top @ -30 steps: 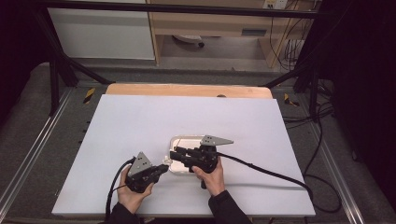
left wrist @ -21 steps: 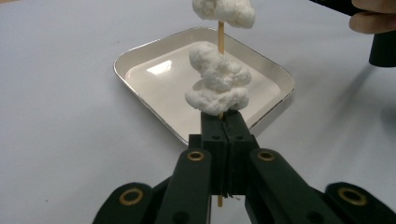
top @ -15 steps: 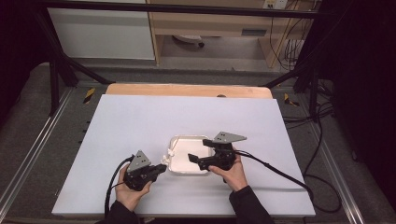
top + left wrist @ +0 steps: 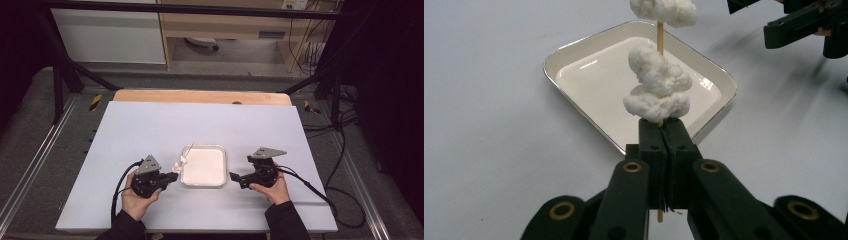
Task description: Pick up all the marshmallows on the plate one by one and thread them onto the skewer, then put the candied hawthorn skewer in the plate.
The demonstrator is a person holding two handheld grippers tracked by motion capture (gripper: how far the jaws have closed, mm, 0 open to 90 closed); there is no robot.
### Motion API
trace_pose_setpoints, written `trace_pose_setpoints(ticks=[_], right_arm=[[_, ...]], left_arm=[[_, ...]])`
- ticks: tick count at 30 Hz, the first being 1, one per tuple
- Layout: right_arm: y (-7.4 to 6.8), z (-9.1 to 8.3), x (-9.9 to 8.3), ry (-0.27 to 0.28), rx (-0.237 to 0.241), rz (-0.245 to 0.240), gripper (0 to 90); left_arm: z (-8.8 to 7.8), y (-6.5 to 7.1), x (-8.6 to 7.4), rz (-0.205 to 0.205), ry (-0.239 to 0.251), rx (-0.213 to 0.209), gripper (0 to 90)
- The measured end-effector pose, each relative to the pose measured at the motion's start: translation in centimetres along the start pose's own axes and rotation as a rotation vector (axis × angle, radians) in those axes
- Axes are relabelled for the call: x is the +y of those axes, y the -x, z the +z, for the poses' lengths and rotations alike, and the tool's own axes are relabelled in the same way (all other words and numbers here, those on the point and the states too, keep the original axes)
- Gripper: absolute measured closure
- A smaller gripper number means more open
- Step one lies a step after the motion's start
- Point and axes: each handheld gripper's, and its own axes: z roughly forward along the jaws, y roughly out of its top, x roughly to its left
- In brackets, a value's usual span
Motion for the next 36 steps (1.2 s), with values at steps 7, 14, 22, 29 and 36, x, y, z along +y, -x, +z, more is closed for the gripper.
trace_pose_setpoints(ticks=[7,14,22,29,36], right_arm=[[1.4,-1.6,-1.8,-0.009,-0.015,-0.003,0.8],[2.0,-2.7,-2.8,-0.009,-0.022,-0.026,0.8],[2.5,-3.3,-3.6,-0.010,-0.029,-0.015,0.8],[2.7,-3.6,-3.9,-0.009,-0.040,-0.015,0.8],[2.8,-3.8,-4.2,-0.007,-0.041,-0.006,0.8]], left_arm=[[-0.1,-0.2,1.8,0.000,-0.015,0.005,88.2],[1.1,0.1,3.4,0.005,-0.060,0.001,88.1],[3.6,0.7,4.8,0.026,-0.117,0.001,88.1],[6.2,0.6,5.0,0.019,-0.189,0.015,88.0],[8.2,1.1,4.1,0.048,-0.259,0.045,88.1]])
